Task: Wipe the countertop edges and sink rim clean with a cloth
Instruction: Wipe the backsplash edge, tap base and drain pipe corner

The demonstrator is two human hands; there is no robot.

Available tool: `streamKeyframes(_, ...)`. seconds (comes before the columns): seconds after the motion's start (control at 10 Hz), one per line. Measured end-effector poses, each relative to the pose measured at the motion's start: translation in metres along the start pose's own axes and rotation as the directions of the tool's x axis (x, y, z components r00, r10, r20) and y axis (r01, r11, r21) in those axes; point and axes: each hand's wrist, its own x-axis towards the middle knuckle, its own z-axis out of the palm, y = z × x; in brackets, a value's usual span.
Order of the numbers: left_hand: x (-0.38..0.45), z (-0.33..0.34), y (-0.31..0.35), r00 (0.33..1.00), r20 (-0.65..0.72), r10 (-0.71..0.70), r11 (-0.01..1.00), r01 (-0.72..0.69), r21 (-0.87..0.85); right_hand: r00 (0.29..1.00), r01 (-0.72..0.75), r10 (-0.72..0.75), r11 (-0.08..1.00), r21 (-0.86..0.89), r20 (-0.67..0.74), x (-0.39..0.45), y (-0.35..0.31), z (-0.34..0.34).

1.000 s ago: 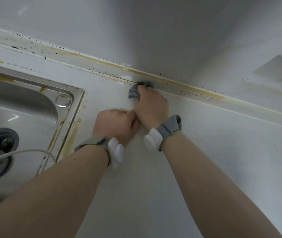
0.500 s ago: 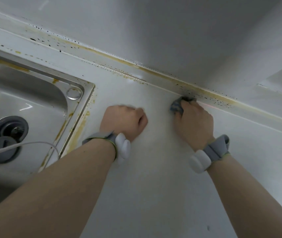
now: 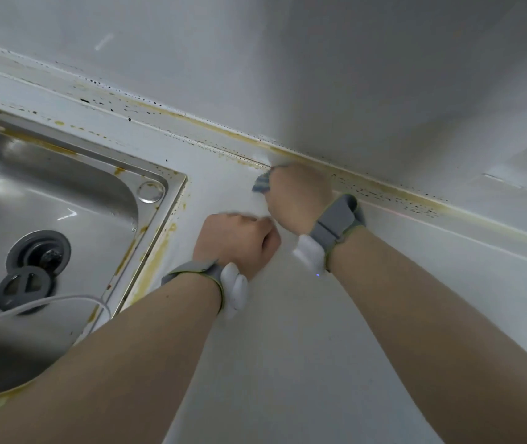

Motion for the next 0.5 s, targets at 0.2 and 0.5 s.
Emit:
streamKeyframes(0.2, 0.004, -0.004, 0.003, 1.0, 0.008, -0.007, 1.0, 0.007, 0.013, 0.992, -0.092, 0.101, 0.989, 0.114, -0.076, -0.06, 0.06, 0.009)
streamKeyframes(0.5, 0.007, -0.014, 0.003, 0.997, 0.069, -0.039, 0.993, 0.046, -0.11, 0.996, 0.084, -0.083, 0.968, 0.235, -0.012, 0.009, -0.004, 0.011)
